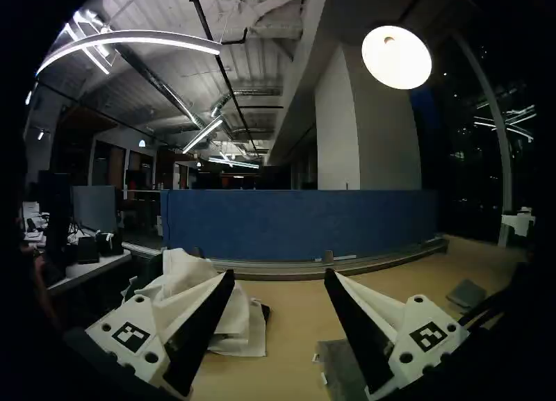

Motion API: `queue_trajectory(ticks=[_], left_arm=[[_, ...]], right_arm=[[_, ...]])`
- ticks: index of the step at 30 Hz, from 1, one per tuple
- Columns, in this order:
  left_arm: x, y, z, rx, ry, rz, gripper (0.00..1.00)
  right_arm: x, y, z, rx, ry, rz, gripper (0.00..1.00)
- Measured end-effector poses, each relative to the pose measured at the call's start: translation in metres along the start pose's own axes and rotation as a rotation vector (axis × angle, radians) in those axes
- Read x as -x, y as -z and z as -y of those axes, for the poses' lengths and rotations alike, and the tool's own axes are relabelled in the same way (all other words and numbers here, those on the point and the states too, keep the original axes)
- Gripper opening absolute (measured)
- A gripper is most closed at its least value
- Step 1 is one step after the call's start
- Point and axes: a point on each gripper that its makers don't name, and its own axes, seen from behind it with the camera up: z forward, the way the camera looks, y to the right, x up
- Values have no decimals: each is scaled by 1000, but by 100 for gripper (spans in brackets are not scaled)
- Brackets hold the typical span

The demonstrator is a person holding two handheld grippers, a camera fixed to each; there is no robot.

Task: Fold towel

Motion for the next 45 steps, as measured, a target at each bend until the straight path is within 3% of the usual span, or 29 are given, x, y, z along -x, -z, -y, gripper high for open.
queue_trajectory(ticks=[8, 14, 17, 23, 33, 41, 45], left_arm=[[-42, 13, -16, 56, 25, 14, 96], [-44, 18, -14, 66, 26, 41, 96], [-42, 21, -19, 84, 12, 59, 96], [-20, 26, -42, 173, -35, 144, 96], [25, 42, -82, 369, -87, 316, 96], [69, 60, -105, 488, -172, 452, 97], [92, 69, -113, 529, -194, 513, 96]], right_arm=[[-45, 8, 11, -38, -2, 5, 100], [-43, 9, 15, -63, -18, 44, 100], [-42, 10, 17, -73, -19, 60, 100], [-28, 14, 27, -121, 42, 125, 100], [24, 35, 68, -326, 136, 365, 100], [65, 58, 87, -473, 181, 540, 100], [82, 66, 93, -513, 199, 580, 100]])
